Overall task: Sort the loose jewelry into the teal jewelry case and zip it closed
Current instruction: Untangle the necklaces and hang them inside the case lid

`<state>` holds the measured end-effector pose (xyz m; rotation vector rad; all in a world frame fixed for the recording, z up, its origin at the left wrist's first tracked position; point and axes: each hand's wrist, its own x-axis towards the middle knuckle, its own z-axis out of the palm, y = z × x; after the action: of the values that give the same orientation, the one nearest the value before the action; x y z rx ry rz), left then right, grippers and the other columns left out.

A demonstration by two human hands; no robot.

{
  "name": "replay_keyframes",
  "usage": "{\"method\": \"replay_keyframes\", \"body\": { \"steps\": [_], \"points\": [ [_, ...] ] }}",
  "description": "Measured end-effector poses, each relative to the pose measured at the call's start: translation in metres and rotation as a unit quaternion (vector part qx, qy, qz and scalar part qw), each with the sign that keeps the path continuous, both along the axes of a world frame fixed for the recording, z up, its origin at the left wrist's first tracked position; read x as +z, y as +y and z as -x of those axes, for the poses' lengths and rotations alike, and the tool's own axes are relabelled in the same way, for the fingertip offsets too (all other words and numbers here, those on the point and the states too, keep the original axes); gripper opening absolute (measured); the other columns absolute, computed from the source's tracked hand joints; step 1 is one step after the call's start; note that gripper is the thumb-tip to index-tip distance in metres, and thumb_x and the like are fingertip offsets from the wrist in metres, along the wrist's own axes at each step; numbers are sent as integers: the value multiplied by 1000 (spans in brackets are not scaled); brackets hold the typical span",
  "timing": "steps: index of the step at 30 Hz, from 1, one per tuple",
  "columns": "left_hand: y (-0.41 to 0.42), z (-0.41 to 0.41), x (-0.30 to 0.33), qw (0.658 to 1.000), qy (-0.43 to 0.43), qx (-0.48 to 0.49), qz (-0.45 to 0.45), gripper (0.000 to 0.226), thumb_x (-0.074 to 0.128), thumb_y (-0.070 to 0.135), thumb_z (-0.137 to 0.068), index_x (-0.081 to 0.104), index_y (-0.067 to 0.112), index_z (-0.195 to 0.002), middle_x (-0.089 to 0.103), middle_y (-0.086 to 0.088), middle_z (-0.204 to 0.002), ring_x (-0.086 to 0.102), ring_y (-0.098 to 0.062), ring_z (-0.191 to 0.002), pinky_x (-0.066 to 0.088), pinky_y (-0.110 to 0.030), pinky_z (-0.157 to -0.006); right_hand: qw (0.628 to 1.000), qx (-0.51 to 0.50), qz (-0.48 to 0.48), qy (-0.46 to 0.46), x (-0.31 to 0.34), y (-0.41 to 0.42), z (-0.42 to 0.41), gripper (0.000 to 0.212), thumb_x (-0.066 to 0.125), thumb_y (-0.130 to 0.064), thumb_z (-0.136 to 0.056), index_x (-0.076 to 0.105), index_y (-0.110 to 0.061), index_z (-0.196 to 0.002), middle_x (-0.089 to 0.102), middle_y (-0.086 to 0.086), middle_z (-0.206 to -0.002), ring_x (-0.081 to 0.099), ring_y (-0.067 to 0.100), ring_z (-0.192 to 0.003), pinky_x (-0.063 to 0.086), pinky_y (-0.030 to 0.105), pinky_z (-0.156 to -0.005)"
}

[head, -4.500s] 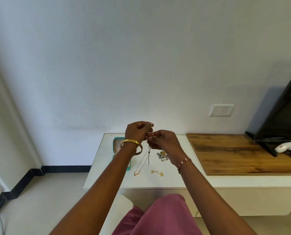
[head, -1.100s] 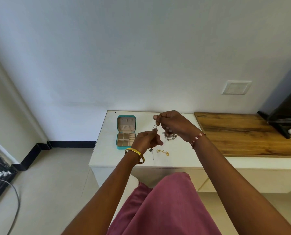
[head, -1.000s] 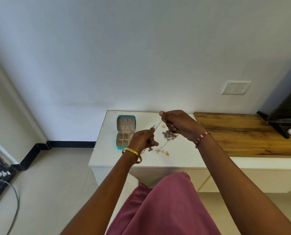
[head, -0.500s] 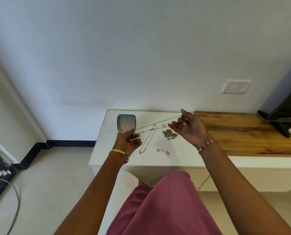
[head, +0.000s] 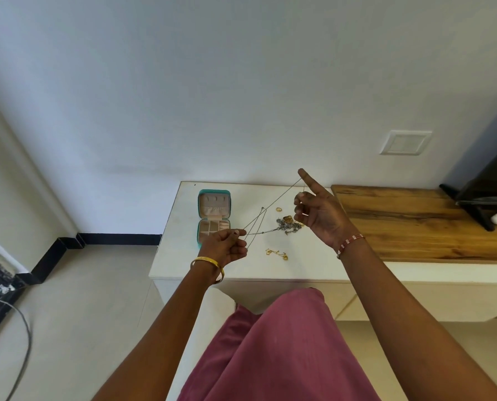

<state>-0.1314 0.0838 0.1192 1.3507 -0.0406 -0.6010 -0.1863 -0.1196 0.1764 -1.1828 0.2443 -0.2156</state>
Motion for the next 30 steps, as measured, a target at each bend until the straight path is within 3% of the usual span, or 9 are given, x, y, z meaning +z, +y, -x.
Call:
{"method": "replay_keyframes", "body": {
  "steps": [3,7,12,15,20,25,30],
  "points": [
    [-1,0,-5,1000,6,9,-19,18,47,-1,-90,58,-6,-102,56,-9,-68,55,-12,-51,55,-19,-54,998,-21,53,30,-5,3,-3,49,44,2,-91,51,-29,-128,48,-1,-61,40,11,-47,41,22,-46],
    [-1,0,-16,999,24,10,-34,19,51,-9,-84,63,-5,-98,63,1,-53,55,-11,-50,55,-20,-57,994,-42,83,48,-9,3,-11,42,43,-2,-93,55,-26,-126,44,-2,-54,26,9,-39,28,19,-40],
    [0,2,-25,999,15,-6,-52,23,54,-2,-85,61,-4,-107,60,-7,-73,57,-12,-57,56,-20,-61,993,-57,96,47,-10,2,-21,38,45,-4,-93,57,-25,-122,46,-2,-54,24,9,-38,26,18,-41],
    [1,2,-32,998,48,15,-31,25,57,1,-84,59,-6,-108,61,-8,-75,61,-8,-50,56,-22,-61,993,-65,90,41,-11,1,-25,36,45,-4,-93,59,-23,-119,49,-3,-52,27,9,-37,25,19,-41],
    [2,1,-39,990,130,60,17,26,55,-1,-84,57,-8,-109,63,-11,-80,62,-21,-67,57,-25,-61,992,-81,90,46,-16,-2,-31,24,48,-4,-92,67,-14,-101,49,-1,-52,36,10,-40,31,21,-43],
    [1,-3,-51,987,137,78,-34,30,57,-3,-83,58,-5,-113,62,-13,-97,59,-23,-79,50,-35,-85,990,-84,87,71,-23,-9,-41,17,52,-5,-89,68,-9,-85,51,-1,-49,42,13,-46,39,25,-49],
    [-4,-11,-65,982,136,112,-70,29,59,-1,-81,60,-3,-110,62,-12,-101,59,-27,-89,50,-35,-88,986,-88,91,111,-34,-16,-54,17,58,-16,-88,64,-8,-75,50,1,-49,43,14,-46,43,25,-48]
  ]
}}
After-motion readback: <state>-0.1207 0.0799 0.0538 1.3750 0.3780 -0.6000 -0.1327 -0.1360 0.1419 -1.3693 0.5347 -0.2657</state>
